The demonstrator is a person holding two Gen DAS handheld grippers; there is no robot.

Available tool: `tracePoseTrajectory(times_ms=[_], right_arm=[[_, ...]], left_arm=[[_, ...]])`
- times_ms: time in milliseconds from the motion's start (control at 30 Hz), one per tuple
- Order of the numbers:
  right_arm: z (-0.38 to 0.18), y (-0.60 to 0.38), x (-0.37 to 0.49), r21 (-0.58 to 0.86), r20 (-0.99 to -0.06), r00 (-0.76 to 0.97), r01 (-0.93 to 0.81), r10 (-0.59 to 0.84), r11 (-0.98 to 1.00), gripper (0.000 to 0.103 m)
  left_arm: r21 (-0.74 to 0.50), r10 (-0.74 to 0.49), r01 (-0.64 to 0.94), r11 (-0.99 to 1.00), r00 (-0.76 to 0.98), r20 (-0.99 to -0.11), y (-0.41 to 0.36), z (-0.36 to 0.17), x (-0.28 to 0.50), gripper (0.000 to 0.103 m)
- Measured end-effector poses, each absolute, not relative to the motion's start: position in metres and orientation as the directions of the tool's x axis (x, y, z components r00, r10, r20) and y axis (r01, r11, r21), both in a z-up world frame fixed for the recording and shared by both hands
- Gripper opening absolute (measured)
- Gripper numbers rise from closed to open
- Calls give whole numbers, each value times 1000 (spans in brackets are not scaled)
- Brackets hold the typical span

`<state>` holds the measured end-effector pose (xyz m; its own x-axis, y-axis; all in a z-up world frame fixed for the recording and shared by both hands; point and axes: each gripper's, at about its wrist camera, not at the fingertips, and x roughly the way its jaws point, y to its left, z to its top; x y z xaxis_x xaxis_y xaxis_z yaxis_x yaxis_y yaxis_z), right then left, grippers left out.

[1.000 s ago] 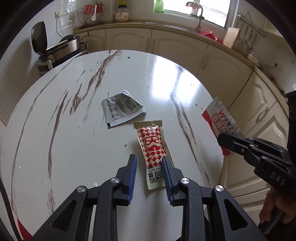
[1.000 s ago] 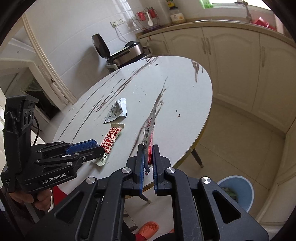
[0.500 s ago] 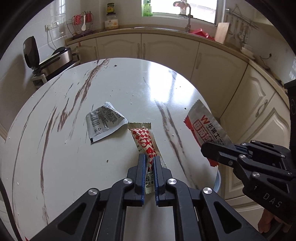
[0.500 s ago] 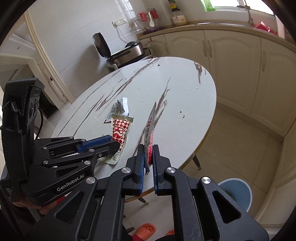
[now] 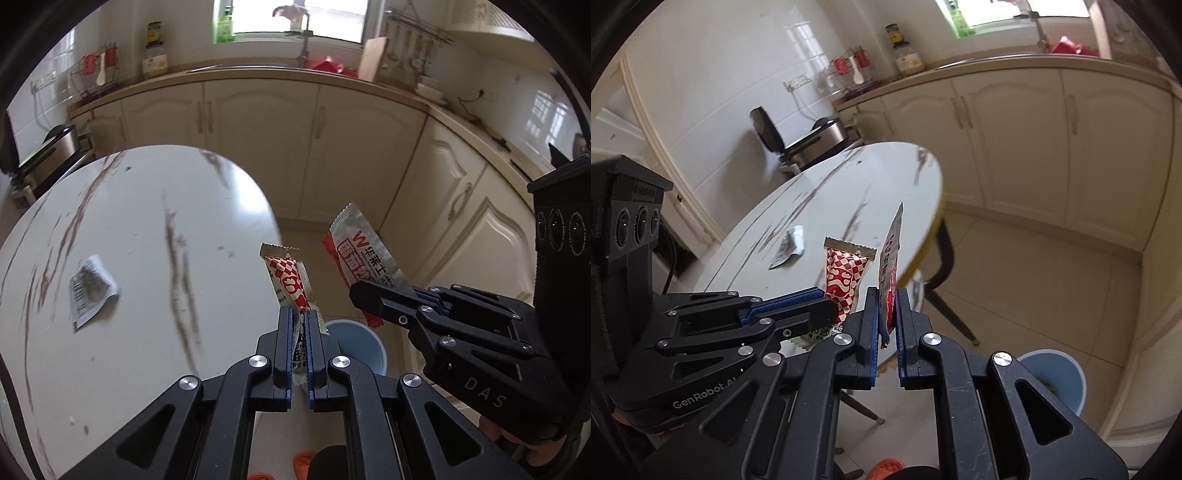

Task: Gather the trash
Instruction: 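Carry the sauce packet and red wrapper to the blue bin and open both tools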

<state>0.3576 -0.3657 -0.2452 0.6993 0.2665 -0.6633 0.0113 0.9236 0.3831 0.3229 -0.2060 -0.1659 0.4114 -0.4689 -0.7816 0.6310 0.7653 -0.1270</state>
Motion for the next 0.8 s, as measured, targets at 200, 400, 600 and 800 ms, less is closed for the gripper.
tracePoseTrajectory(times_ms=[200,400,600,800], right_arm=[[-288,-441,332,372,-736,661,213,147,904,9],[-346,-486,321,357,-804,588,358,89,863,29],[-378,-514,304,346,-842,538,472,46,811,35],[-385,-525,293,354,-845,533,502,40,789,41]], left_arm=[[-91,-473,737,670,329,-817,-289,-192,318,2],[-82,-429,782,618,248,-869,-346,-237,332,2],[-50,-359,803,594,210,-909,-389,-279,347,6],[-4,-325,790,613,247,-913,-407,-292,347,51]])
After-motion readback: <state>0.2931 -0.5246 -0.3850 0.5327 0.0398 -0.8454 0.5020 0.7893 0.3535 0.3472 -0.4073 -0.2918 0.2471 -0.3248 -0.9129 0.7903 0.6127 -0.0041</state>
